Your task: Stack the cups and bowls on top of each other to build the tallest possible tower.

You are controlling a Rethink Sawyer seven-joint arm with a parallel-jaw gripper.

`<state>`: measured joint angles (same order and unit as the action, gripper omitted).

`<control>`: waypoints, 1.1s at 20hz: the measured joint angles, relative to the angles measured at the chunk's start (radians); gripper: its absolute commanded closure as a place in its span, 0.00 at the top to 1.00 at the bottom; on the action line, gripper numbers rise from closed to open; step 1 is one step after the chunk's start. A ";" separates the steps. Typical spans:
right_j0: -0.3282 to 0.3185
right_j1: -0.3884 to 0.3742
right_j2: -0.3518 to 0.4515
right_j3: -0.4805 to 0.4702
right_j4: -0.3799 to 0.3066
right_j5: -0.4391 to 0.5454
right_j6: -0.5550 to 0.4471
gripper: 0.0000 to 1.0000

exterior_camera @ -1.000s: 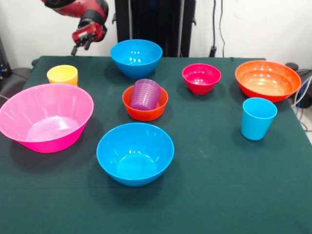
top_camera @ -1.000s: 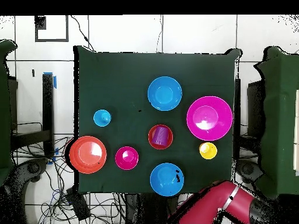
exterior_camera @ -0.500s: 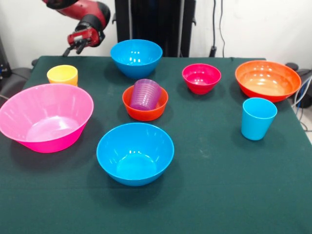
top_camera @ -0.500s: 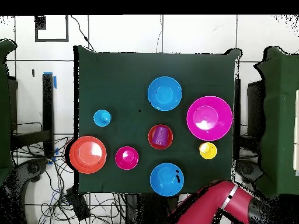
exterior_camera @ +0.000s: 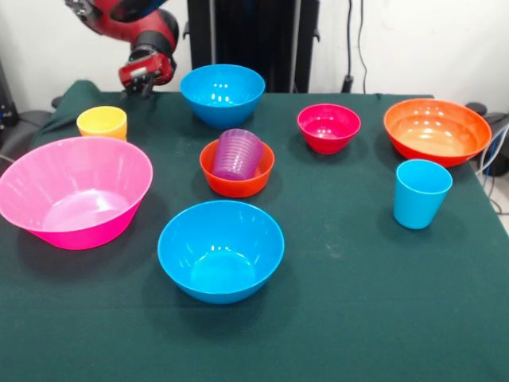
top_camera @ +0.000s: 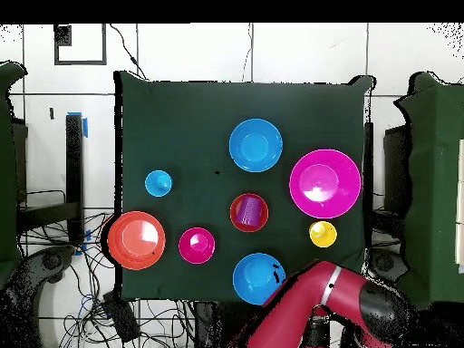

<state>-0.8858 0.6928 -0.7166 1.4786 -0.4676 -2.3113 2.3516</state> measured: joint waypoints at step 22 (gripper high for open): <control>0.065 -0.060 -0.008 0.094 -0.014 0.111 0.139 1.00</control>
<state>-0.8203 0.6324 -0.7245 1.5726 -0.4813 -2.2006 2.4902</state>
